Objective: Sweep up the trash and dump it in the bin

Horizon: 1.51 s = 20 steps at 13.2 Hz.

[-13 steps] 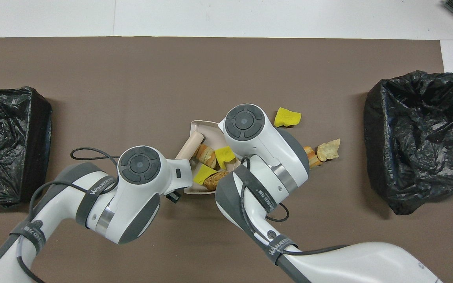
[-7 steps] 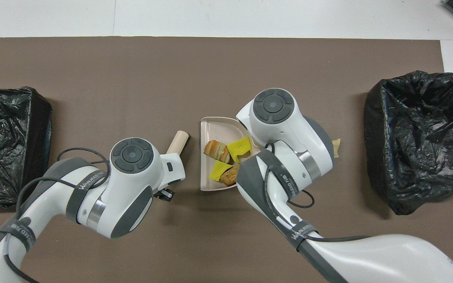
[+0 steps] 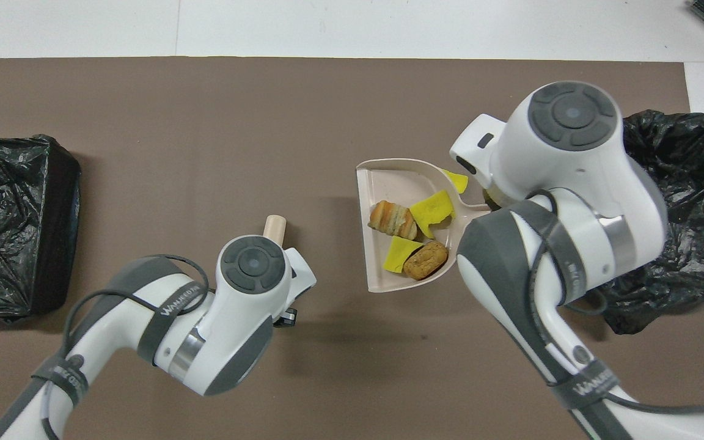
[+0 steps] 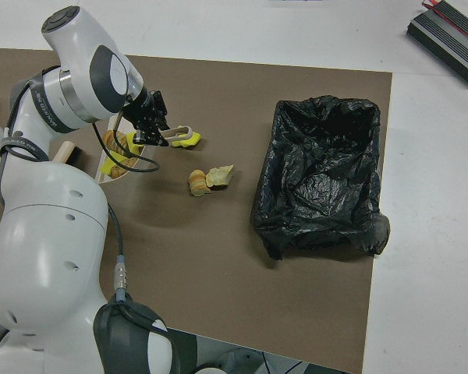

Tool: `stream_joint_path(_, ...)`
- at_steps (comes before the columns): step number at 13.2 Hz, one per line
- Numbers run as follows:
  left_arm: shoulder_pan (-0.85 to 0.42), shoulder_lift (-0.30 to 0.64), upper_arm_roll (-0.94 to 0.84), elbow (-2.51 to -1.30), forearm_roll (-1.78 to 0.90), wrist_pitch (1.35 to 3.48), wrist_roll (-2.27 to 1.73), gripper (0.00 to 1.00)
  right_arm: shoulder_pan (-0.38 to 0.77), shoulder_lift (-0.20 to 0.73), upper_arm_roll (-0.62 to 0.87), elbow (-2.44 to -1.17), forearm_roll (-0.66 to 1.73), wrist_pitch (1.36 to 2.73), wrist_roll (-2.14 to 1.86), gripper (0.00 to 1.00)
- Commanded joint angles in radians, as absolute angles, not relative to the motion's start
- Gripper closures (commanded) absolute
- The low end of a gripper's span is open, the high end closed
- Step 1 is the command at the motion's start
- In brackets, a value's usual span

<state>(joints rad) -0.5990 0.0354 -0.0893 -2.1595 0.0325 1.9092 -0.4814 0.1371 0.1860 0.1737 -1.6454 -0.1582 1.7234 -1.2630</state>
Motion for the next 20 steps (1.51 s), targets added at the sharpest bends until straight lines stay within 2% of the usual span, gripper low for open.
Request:
stream_joint_path(1, -0.734, -0.052, -0.08, -2.233, 0.015, 1.933, -0.7, 1.0, 0.04, 0.146, 0.186, -1.629, -0.12, 1.678, -1.376, 1.0)
stream_joint_path(5, -0.862, -0.161, -0.08, -2.425, -0.103, 2.133, -0.902, 1.0, -0.113, 0.132, 0.181, -1.609, -0.103, 1.646, -1.544, 1.0)
stream_joint_path(8, -0.923, -0.225, -0.08, -2.509, -0.19, 2.155, -0.934, 1.0, -0.231, 0.132, 0.179, -1.6, -0.104, 1.641, -1.643, 1.0)
stream_joint_path(11, -0.948, -0.252, -0.08, -2.546, -0.215, 2.171, -0.927, 1.0, -0.32, 0.132, 0.175, -1.6, -0.126, 1.654, -1.742, 1.0)
stream_joint_path(17, -0.95, -0.236, -0.078, -2.551, -0.225, 2.181, -0.887, 0.98, -0.471, 0.135, 0.176, -1.598, -0.293, 1.721, -1.819, 1.0)
stream_joint_path(18, -0.95, -0.236, -0.078, -2.551, -0.225, 2.189, -0.885, 0.67, -0.495, 0.135, 0.175, -1.598, -0.328, 1.759, -1.83, 1.0)
stream_joint_path(19, -0.948, -0.233, -0.078, -2.549, -0.225, 2.194, -0.874, 0.21, -0.53, 0.133, 0.175, -1.598, -0.359, 1.784, -1.829, 1.0)
stream_joint_path(20, -0.939, -0.218, -0.075, -2.54, -0.225, 2.197, -0.846, 0.0, -0.546, 0.132, 0.175, -1.6, -0.412, 1.824, -1.827, 1.0)
